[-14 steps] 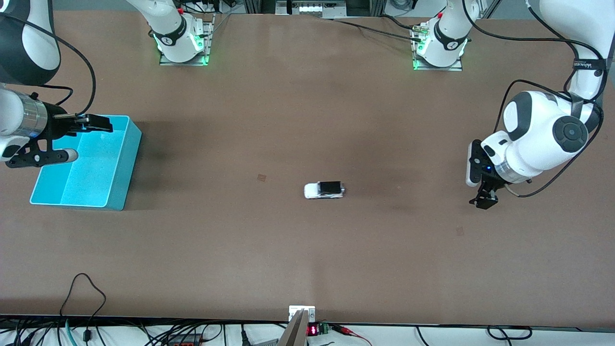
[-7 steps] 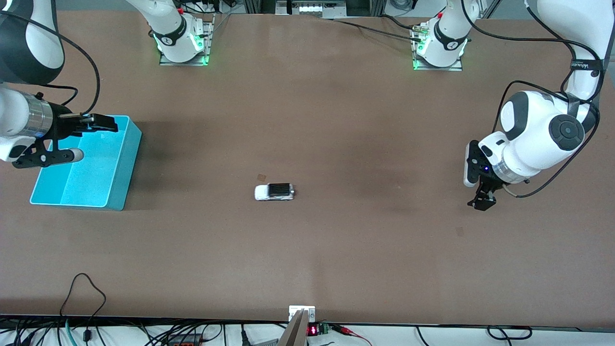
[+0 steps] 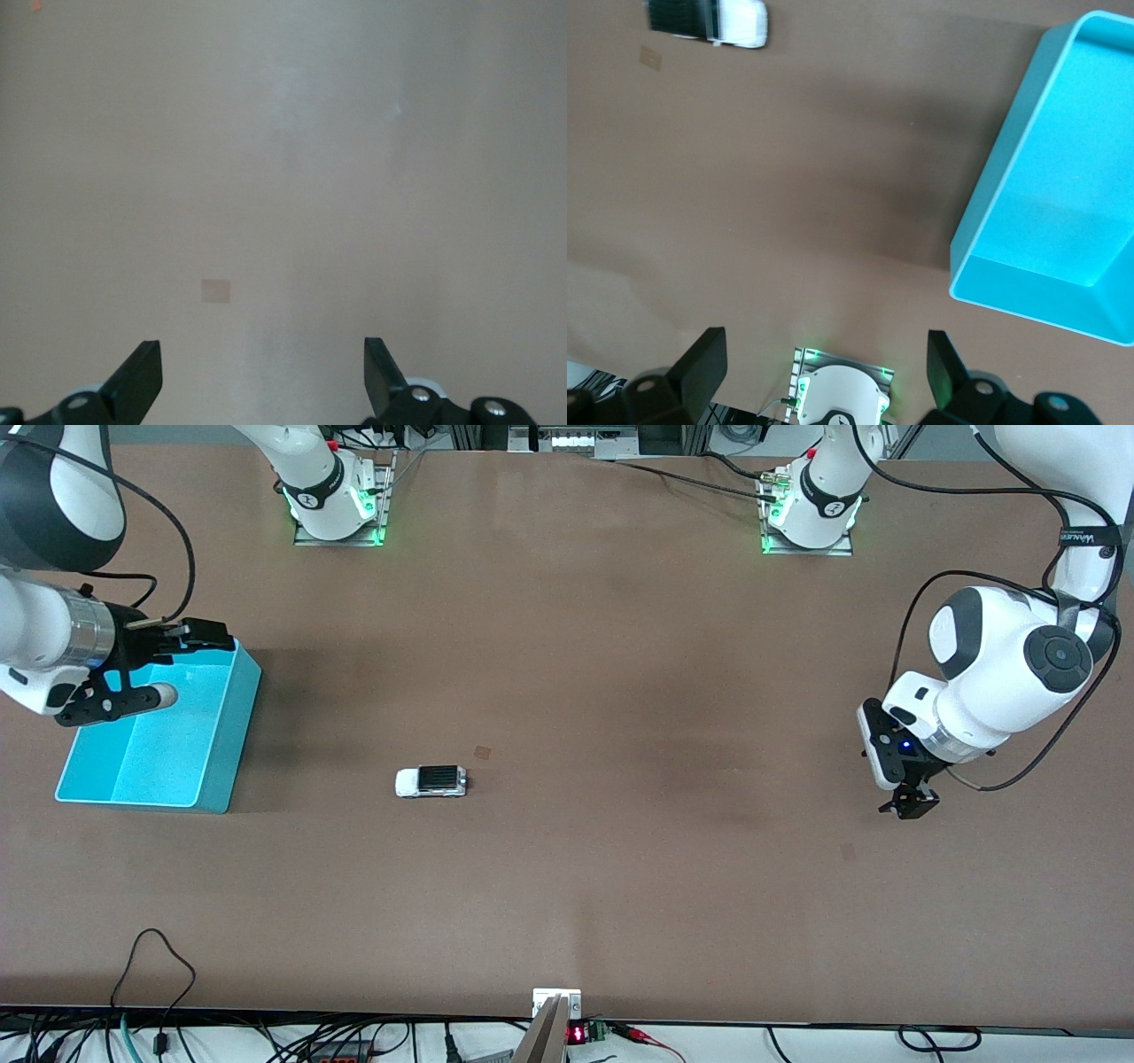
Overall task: Wind and store white jeep toy
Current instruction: 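Retract the left arm while the right gripper reaches toward the jeep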
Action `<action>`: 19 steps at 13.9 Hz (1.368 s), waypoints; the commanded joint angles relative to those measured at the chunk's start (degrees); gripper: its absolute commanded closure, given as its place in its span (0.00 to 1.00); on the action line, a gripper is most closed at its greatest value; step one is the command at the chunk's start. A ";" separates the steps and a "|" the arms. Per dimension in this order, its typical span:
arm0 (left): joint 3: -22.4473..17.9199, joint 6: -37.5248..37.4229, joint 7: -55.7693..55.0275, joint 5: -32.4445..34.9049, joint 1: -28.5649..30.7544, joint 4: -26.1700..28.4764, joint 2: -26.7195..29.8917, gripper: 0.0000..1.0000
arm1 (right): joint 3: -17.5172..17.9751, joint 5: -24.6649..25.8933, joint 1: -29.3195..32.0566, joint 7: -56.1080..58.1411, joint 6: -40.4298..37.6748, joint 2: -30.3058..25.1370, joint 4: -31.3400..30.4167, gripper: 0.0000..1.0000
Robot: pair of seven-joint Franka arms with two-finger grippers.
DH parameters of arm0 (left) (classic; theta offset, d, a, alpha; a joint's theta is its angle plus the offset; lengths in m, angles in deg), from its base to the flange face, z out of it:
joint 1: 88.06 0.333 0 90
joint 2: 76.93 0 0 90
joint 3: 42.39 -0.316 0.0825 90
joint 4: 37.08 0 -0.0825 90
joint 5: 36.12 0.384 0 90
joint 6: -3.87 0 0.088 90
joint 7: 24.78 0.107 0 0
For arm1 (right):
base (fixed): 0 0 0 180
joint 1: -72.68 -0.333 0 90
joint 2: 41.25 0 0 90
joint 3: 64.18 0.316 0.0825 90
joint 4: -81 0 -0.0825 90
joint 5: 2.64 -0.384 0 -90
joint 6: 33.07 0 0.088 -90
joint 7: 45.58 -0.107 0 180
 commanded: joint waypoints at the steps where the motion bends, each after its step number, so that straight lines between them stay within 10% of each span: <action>1: -0.29 -0.66 -12.44 0.01 -1.84 -0.03 1.63 0.00 | 2.75 -0.87 0.94 1.22 8.80 -10.20 -15.09 0.00; 8: -0.90 -2.33 -45.06 0.01 -2.91 -0.29 6.64 0.00 | 16.63 0.01 8.94 27.54 30.85 -10.66 -27.41 0.00; 19: -12.49 -26.93 -74.27 -0.08 -7.73 -11.37 11.47 0.00 | 23.41 10.99 6.48 42.44 51.45 4.71 -27.52 0.00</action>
